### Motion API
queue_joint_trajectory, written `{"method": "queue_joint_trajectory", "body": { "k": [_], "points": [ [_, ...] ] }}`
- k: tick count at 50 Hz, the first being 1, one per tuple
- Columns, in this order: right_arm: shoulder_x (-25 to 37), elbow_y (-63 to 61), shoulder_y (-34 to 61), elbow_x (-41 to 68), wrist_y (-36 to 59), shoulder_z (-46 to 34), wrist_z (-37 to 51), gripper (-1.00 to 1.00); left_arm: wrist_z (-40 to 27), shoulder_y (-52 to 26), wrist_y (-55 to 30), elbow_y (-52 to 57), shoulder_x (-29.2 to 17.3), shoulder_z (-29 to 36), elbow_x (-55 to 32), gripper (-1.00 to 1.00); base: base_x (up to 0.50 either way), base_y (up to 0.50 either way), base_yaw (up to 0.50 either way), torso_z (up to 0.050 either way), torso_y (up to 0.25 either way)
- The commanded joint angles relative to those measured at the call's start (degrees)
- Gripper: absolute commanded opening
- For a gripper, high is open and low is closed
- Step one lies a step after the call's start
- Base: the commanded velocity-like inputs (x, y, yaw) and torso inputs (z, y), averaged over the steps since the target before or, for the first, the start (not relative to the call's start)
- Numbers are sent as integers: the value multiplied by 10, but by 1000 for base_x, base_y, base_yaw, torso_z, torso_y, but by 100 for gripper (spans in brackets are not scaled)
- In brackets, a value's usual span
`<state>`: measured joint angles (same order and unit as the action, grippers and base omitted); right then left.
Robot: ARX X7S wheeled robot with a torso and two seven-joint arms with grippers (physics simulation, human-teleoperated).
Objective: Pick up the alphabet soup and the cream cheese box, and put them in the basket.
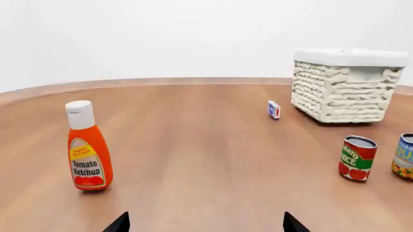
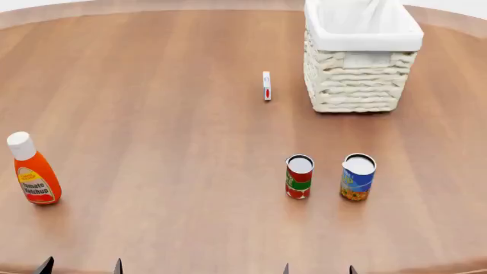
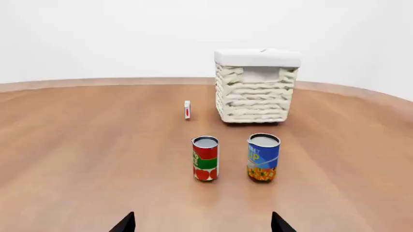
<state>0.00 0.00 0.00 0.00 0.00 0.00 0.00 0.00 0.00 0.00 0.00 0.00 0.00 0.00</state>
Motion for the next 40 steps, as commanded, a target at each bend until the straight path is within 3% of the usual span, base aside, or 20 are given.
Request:
{"method": "queue_joint_trajectory", "body": {
  "k": [1,12,27,40],
  "points": [
    [5,-4,-1,5,3,-7,7,100,-30,0,2,-1,-26,30,-26,100,0,0,0,0,0],
    [28,-38,-10,18,15,-34,32,100,-48,7,7,24,-40,37,-32,100,0,0,0,0,0],
    [58,-289,-54,5,76,-41,60,100,-73,45,-32,288,-68,33,-33,100,0,0,0,0,0],
    [77,-408,-89,8,65,-47,68,100,-89,66,-23,376,-82,25,-36,100,0,0,0,0,0]
  ]
}}
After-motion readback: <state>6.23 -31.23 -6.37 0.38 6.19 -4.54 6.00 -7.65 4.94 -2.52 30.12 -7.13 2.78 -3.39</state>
